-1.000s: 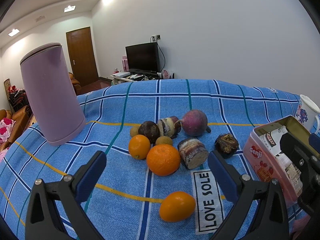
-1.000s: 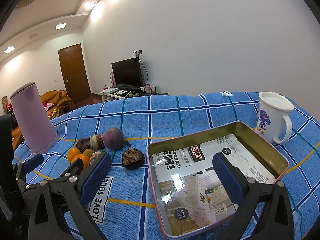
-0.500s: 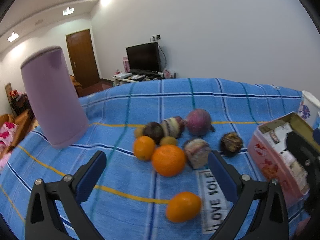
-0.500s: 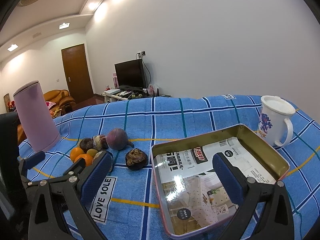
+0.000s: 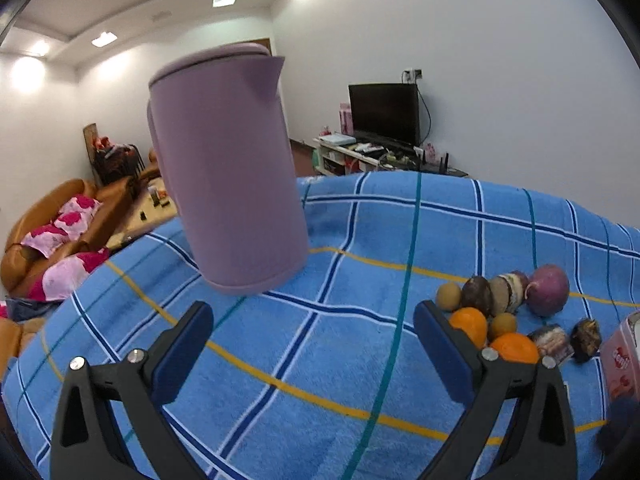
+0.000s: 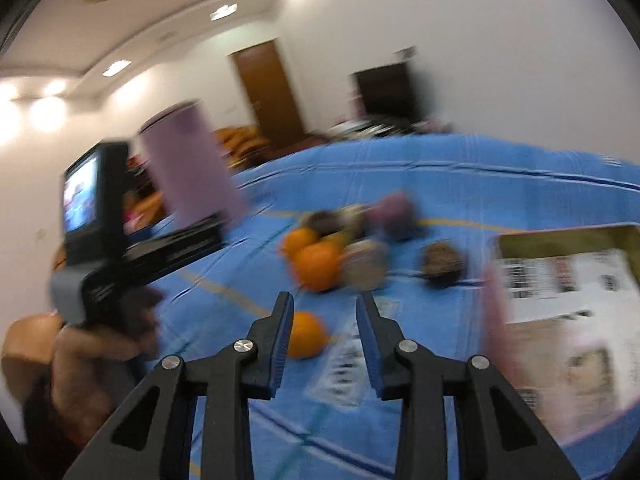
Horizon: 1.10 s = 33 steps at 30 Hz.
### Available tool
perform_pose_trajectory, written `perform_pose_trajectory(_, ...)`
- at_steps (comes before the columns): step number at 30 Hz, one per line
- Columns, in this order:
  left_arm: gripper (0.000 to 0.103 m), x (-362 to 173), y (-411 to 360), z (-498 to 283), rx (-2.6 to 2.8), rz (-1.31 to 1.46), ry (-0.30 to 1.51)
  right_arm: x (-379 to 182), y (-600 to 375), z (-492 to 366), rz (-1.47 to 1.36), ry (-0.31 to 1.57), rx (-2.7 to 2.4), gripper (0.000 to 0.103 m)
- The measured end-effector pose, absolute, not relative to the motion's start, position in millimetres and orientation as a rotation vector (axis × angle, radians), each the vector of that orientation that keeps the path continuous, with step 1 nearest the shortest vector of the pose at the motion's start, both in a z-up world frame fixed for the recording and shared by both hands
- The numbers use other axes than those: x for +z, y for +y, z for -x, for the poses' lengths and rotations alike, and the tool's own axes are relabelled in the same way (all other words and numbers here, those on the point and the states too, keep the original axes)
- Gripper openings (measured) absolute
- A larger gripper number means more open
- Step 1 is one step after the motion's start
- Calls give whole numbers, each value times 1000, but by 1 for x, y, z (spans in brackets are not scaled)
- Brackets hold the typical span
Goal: Organize fruits
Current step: 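Grasp a small orange with the right tool while the left tool grasps a larger orange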
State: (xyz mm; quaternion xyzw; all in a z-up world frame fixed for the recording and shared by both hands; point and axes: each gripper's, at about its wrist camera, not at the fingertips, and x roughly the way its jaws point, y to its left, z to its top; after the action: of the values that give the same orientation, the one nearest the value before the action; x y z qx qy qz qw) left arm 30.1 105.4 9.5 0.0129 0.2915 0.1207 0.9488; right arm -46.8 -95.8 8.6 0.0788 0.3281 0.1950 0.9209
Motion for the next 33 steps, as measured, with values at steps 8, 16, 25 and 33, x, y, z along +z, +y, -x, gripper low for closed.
perform_pose_trajectory(8,102,12,99,-30,242,-49,585,-24,-52,12,-20,875,371,67)
perform_pose_trajectory(16,102,8,98,-34,218,-45,596,-35,-44,5,19,901,390,44)
perform_pose_trajectory(25,101,2,79,-37,7,-27,631,13,-93,33,-39,665,302,44)
perform_pose_trajectory(33,79,-18,40,-44,-268,-81,741,33,-136,33,-50,575,157,45)
